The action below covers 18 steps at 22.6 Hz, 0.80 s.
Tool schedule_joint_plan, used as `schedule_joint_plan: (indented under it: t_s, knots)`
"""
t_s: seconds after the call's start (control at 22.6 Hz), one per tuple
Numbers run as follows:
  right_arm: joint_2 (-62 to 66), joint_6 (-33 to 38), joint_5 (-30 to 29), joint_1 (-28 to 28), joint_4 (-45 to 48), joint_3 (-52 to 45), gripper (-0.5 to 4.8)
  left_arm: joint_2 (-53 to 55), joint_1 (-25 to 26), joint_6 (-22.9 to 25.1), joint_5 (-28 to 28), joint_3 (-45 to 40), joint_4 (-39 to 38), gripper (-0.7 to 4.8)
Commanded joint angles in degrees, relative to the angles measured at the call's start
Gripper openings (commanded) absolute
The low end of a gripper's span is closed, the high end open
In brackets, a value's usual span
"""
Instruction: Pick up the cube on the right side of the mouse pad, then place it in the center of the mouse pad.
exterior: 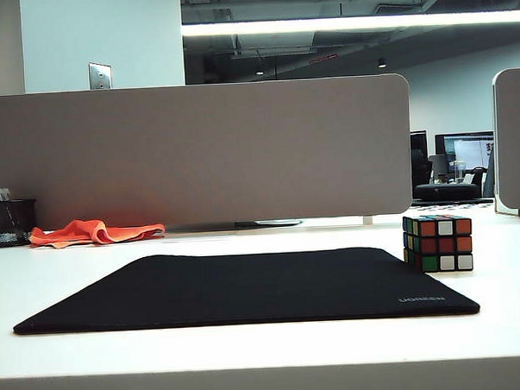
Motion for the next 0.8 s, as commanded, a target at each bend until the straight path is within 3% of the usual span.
schedule_joint_plan:
  t_s: [0.04, 0.35, 0.57, 0.8]
  knots:
    - [-0.13, 0.04, -0.13, 0.02, 0.98, -0.33, -0.08, 0.02, 0.02, -0.17, 0.02, 0.22, 0.63, -0.05]
    - [-0.13, 0.96, -0.11, 0.02, 1.01, -0.33, -0.08, 0.02, 0.02, -0.2, 0.04, 0.26, 1.14, -0.05]
    - [-0.13, 7.93, 0.07, 0.02, 4.76, -0.15, -0.09, 0.02, 0.0, -1.31, 0.17, 0.42, 2.01, -0.05]
    - [-0.11, 7.98, 0.09, 0.04, 0.81, -0.02, -0.09, 0.02, -0.02, -2.03, 8.98, 3.67, 4.26, -0.06]
